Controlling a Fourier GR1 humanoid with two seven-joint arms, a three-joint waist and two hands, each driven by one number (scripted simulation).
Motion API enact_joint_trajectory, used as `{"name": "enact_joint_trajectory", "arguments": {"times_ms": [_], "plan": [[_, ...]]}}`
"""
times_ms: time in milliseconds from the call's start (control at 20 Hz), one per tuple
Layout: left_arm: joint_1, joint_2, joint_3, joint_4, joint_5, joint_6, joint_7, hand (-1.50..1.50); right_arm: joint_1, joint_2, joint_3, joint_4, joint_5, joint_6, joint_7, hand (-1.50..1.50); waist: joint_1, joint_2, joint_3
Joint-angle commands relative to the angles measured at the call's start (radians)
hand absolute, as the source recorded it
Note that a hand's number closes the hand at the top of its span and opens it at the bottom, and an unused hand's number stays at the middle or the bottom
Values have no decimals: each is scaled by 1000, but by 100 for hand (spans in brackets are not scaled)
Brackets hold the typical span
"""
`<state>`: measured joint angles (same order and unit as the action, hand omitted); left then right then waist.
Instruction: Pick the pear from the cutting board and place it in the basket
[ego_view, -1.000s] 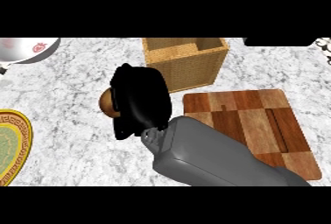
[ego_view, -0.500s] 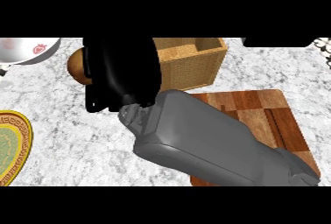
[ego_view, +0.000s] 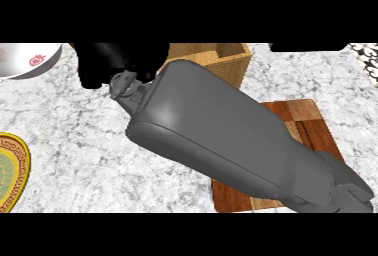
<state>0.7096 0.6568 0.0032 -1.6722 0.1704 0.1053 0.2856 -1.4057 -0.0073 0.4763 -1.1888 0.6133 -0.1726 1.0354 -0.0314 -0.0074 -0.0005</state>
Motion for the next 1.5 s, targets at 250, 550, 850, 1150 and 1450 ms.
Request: {"name": "enact_joint_trajectory", "arguments": {"times_ms": [250, 550, 850, 1150, 1450], "plan": [[-228, -71, 4, -159, 47, 0, -106, 0, -109, -23, -1, 246, 44, 119, 84, 150, -76, 6, -20], [-216, -95, 12, -173, 38, 10, -121, 0, -146, -67, -17, 356, 50, 163, 51, 150, -84, 7, -15], [-227, -102, 23, -185, 39, 1, -111, 0, -157, -61, -34, 406, 30, 165, -18, 150, -93, 16, -10], [-233, -116, 35, -174, 26, 4, -115, 0, -145, -34, -47, 445, 11, 154, -49, 150, -91, 19, -10], [-232, -127, 41, -166, 21, -7, -116, 0, -110, -40, -56, 500, -1, 153, -93, 150, -91, 30, -9]]}}
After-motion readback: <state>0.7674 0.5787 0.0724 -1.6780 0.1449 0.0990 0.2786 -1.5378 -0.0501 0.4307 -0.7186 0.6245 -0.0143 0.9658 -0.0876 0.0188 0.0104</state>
